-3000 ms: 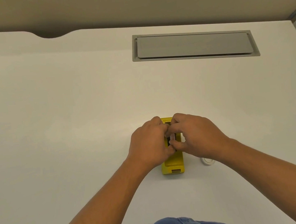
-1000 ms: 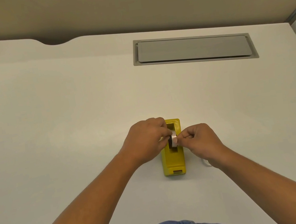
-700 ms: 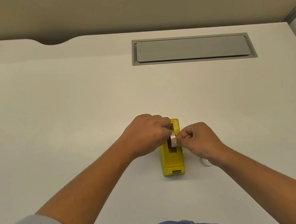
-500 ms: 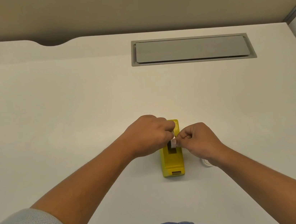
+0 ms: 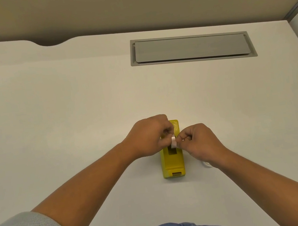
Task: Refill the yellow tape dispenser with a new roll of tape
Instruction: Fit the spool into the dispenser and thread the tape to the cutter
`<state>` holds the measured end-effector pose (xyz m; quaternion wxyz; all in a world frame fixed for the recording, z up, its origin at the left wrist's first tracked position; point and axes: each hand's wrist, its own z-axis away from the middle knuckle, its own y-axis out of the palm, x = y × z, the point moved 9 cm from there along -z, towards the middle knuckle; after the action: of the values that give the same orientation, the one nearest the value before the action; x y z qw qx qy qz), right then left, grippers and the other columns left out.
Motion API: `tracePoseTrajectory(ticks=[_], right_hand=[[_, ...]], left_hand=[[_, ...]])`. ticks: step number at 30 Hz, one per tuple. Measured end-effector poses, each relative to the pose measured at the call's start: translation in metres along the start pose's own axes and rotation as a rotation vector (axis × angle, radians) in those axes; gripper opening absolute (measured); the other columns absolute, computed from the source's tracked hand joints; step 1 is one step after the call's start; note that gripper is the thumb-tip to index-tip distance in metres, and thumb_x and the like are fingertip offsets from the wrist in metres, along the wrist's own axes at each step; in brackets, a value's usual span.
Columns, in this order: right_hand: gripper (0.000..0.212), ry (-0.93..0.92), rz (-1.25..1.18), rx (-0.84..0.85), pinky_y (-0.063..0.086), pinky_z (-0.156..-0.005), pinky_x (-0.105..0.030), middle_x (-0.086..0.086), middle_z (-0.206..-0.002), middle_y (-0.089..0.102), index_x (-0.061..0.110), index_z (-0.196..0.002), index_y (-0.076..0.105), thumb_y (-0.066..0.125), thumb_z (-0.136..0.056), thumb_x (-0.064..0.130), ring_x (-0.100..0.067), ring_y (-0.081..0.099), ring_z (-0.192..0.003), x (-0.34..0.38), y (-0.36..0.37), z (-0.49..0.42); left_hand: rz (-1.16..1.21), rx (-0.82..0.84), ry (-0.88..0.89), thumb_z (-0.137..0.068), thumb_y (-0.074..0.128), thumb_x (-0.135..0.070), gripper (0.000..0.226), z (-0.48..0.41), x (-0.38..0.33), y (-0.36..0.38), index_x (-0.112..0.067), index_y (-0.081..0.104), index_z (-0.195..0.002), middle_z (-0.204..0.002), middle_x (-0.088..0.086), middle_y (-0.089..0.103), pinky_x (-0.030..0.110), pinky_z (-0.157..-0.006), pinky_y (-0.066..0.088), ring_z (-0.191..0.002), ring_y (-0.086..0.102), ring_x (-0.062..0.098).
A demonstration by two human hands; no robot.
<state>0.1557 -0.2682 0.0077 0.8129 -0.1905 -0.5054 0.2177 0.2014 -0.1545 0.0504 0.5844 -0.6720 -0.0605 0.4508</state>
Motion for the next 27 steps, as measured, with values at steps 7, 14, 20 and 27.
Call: tracePoseTrajectory(ticks=[7,14,20,27], right_hand=[[0.019,-0.128,0.210,-0.195,0.035,-0.048,-0.019,0.015,-0.070,0.061,0.034,-0.076,0.065,0.076,-0.072,0.049,0.002,0.052,-0.053,0.017,-0.016,0.014],[0.016,-0.316,0.410,-0.212,0.036,-0.056,-0.021,0.015,-0.087,0.063,0.037,-0.097,0.071,0.064,-0.084,0.045,-0.004,0.050,-0.067,0.038,-0.010,0.023],[0.012,-0.325,0.459,-0.199,0.039,-0.056,-0.023,0.014,-0.084,0.063,0.035,-0.090,0.072,0.063,-0.086,0.041,-0.006,0.051,-0.066,0.039,-0.010,0.022],[0.007,-0.345,0.443,-0.195,0.041,-0.054,-0.024,0.013,-0.080,0.062,0.034,-0.086,0.070,0.063,-0.084,0.036,-0.007,0.050,-0.063,0.041,-0.009,0.021]], left_hand=[[0.245,-0.070,-0.218,-0.082,0.063,-0.030,0.005,0.013,0.019,0.008,-0.030,0.066,-0.078,-0.078,-0.012,0.059,0.023,-0.053,0.035,-0.065,0.049,-0.007],[0.312,-0.108,-0.271,-0.086,0.063,-0.028,0.009,0.024,0.018,0.011,-0.033,0.065,-0.078,-0.082,-0.014,0.058,0.023,-0.056,0.035,-0.062,0.047,0.001],[0.296,-0.145,-0.267,-0.088,0.063,-0.029,0.005,0.027,0.014,0.010,-0.032,0.065,-0.084,-0.086,-0.013,0.056,0.022,-0.058,0.033,-0.063,0.046,0.002],[0.010,-0.134,-0.150,-0.074,0.062,-0.047,0.037,0.029,-0.001,0.007,-0.034,0.062,-0.109,-0.099,-0.013,0.053,0.023,-0.058,0.038,-0.082,0.052,0.006]])
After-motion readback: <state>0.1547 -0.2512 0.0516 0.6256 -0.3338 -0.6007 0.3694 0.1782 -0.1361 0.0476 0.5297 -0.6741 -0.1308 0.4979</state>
